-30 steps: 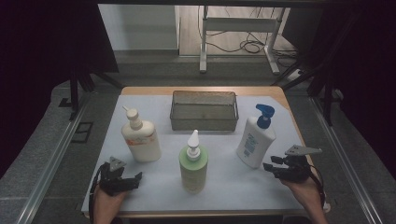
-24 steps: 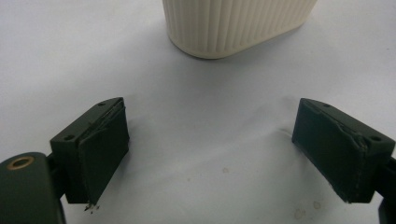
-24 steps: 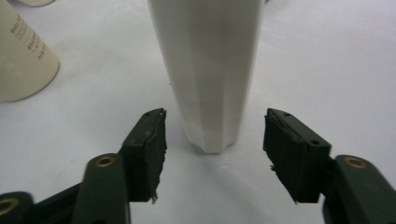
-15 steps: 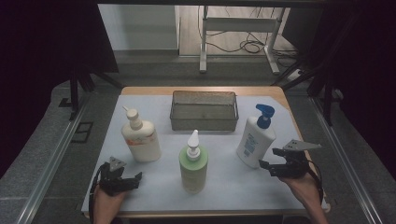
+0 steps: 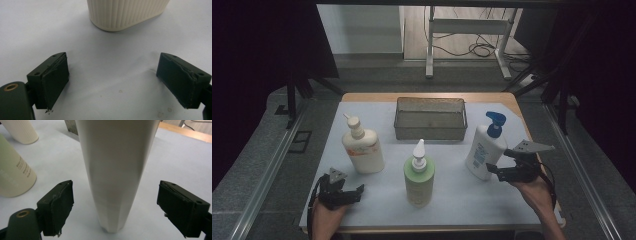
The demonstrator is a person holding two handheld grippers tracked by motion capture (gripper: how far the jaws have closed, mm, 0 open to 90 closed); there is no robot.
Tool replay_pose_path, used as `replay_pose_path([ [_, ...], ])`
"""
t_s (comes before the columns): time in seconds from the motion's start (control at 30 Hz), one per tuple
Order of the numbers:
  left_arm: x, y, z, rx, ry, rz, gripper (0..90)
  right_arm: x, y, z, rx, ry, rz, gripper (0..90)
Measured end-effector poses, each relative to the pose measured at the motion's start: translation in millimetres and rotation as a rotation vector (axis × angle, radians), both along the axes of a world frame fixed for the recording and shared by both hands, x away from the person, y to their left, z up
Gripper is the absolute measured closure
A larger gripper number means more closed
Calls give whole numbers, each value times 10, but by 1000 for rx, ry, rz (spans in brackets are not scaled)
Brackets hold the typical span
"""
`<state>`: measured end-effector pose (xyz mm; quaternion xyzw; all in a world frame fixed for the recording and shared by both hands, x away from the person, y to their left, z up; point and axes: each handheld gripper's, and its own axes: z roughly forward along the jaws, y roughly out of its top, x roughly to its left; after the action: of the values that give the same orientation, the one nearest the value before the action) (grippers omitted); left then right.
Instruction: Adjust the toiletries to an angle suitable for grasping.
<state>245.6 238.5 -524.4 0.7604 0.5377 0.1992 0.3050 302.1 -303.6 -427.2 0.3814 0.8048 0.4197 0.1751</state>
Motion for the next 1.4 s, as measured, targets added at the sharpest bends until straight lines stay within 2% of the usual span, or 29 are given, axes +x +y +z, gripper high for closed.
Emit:
replay_pose_path([
  [0.23,0,0,0,1,0,0,106,64,44,59,-3,-23,11,142],
  [0.37,0,0,0,0,0,0,106,102,70,84,-7,-22,9,144],
  [0.57,0,0,0,0,0,0,106,166,136,101,-1,4,-6,145],
  [0.8,0,0,0,0,0,0,106,206,210,100,4,9,-7,163],
  [1.13,2,3,1,3,-1,-3,106,242,288,127,-26,-4,-18,340],
  [1.4,2,3,1,4,-1,-3,106,234,290,137,-42,-8,-25,367],
])
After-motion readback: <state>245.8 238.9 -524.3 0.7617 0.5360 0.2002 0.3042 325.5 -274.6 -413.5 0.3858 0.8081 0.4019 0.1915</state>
